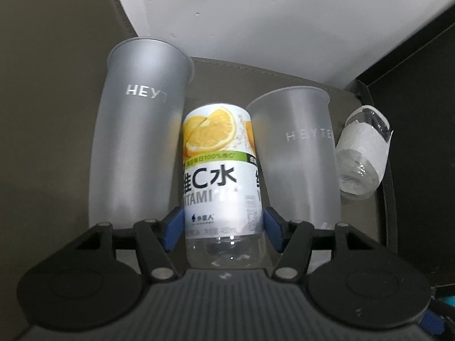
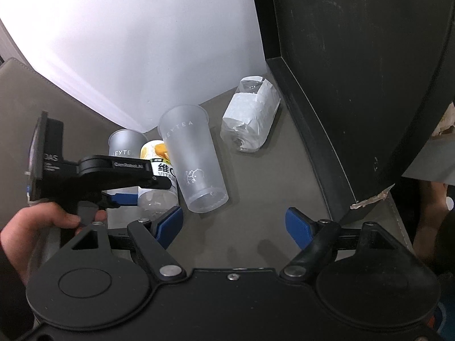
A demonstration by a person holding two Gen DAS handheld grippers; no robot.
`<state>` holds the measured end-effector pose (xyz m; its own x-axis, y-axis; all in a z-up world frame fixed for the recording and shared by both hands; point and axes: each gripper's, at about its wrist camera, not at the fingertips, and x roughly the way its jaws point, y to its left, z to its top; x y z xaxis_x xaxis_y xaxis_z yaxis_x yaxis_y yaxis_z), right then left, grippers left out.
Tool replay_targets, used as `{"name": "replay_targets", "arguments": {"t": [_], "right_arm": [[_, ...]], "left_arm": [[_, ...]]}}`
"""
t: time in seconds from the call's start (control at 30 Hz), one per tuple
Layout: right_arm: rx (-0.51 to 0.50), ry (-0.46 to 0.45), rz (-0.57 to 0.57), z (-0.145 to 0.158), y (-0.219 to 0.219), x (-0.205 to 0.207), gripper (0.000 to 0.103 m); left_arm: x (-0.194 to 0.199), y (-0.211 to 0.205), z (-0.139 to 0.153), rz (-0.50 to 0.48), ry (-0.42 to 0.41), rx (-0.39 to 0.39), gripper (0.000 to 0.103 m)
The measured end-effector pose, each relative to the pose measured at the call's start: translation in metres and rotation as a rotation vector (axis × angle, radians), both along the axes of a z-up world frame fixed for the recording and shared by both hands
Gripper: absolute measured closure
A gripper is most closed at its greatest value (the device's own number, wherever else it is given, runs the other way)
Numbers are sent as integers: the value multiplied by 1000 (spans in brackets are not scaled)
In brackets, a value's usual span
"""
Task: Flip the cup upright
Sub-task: 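Close the left gripper around the yellow-labeled container's body, then lift the container with the left gripper while the right gripper approaches it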
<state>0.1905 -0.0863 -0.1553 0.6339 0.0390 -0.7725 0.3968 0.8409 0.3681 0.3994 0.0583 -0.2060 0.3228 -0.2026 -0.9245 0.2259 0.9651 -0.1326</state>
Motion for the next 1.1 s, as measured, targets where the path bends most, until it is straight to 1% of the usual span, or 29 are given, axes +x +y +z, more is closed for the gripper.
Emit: {"name": "replay_targets", "arguments": {"t": [0.07, 0.1, 0.2, 0.3, 0.4, 0.47, 0.53, 0.67, 0.83, 0.97, 1.1], "right_arm": [[2, 1, 2, 0, 0, 0, 24], [2, 2, 3, 0, 0, 0, 24], [-5, 3, 6, 1, 1, -1, 24], [-2, -3, 5, 2, 0, -2, 24], [7, -1, 1, 2, 0, -2, 24], [12, -3, 4, 3, 0, -3, 24], [18, -6, 2, 3, 0, -3, 24], [44, -8, -11, 3, -1, -4, 24], [79, -16, -18, 3, 0, -7, 24], [85, -33, -14, 7, 2, -8, 24], [96, -46, -11, 9, 4, -11, 24]], "left_arm": [[3, -2, -5, 8, 22, 6, 43], [2, -4, -6, -1, 6, 26, 43], [4, -9, -8, -5, -4, 51, 43], [5, -8, -7, -4, 3, 51, 43], [6, -4, -6, 6, 25, 26, 43], [7, -6, -4, 12, 18, 24, 43], [6, -5, 1, 8, 7, 26, 43], [8, -5, 5, 9, 11, 24, 43], [-2, -1, 20, 0, -5, 20, 43], [-12, -2, 31, -38, -20, 16, 43], [-22, -3, 41, -89, -12, 16, 43]]}}
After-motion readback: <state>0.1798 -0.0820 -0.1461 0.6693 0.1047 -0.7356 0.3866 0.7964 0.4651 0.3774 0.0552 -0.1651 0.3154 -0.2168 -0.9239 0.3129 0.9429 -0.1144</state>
